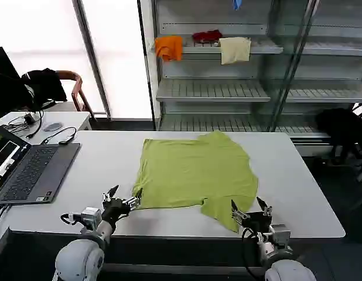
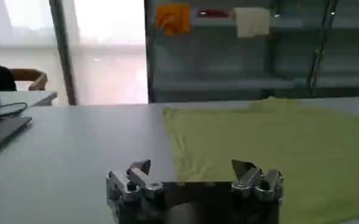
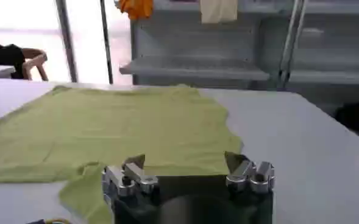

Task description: Fold and organize the clothes.

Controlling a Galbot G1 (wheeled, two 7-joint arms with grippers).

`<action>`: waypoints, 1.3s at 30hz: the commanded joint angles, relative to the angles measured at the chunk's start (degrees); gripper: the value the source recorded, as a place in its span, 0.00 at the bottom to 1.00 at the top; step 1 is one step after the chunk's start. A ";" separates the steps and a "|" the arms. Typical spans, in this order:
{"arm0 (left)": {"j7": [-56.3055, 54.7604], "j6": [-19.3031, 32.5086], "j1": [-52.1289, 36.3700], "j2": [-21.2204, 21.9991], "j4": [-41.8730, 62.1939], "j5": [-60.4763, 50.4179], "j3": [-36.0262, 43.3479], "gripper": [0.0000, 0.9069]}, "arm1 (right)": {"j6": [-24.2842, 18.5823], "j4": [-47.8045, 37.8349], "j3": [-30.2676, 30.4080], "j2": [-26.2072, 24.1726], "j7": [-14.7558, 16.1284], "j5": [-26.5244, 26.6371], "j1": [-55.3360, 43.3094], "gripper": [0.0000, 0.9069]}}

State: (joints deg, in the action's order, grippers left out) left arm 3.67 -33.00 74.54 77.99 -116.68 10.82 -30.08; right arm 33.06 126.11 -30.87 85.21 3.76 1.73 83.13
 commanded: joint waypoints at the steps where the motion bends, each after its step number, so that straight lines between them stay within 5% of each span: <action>1: -1.87 -0.07 3.26 0.06 0.40 -1.33 0.62 1.00 | 0.06 -0.21 1.41 0.18 -1.45 -2.48 2.94 1.00; 15: -2.17 0.00 2.99 0.93 2.20 -3.33 1.79 1.00 | -0.03 -3.47 2.08 0.26 -1.80 -3.05 2.16 1.00; 17: -2.15 0.00 3.03 1.14 2.16 -3.41 2.15 1.00 | -0.04 -3.82 2.13 0.18 -1.64 -3.22 2.08 0.80; 19: -2.09 0.02 2.99 1.35 2.22 -3.64 2.39 0.96 | -0.15 -4.06 2.24 0.13 -1.50 -3.37 2.04 0.26; 20: -2.09 0.01 2.96 1.40 2.30 -3.69 2.50 0.90 | -0.21 -4.14 2.31 0.07 -1.35 -3.56 2.00 0.07; 21: -2.04 0.02 2.90 1.47 2.39 -3.82 2.55 0.77 | -0.31 -4.20 2.36 0.04 -1.20 -3.74 2.01 0.01; 25: -1.95 0.01 2.74 1.55 2.65 -3.82 2.78 0.07 | -0.37 -4.13 2.65 -0.01 -0.49 -4.22 1.93 0.00; 39: -0.93 -0.02 2.75 1.44 2.15 -3.61 3.11 0.01 | -0.27 -3.59 3.17 0.50 0.48 -4.41 1.21 0.00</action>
State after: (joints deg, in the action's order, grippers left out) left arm 2.45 -32.89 77.19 79.46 -114.61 7.34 -27.07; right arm 32.78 122.54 -27.82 85.54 3.95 -2.68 84.44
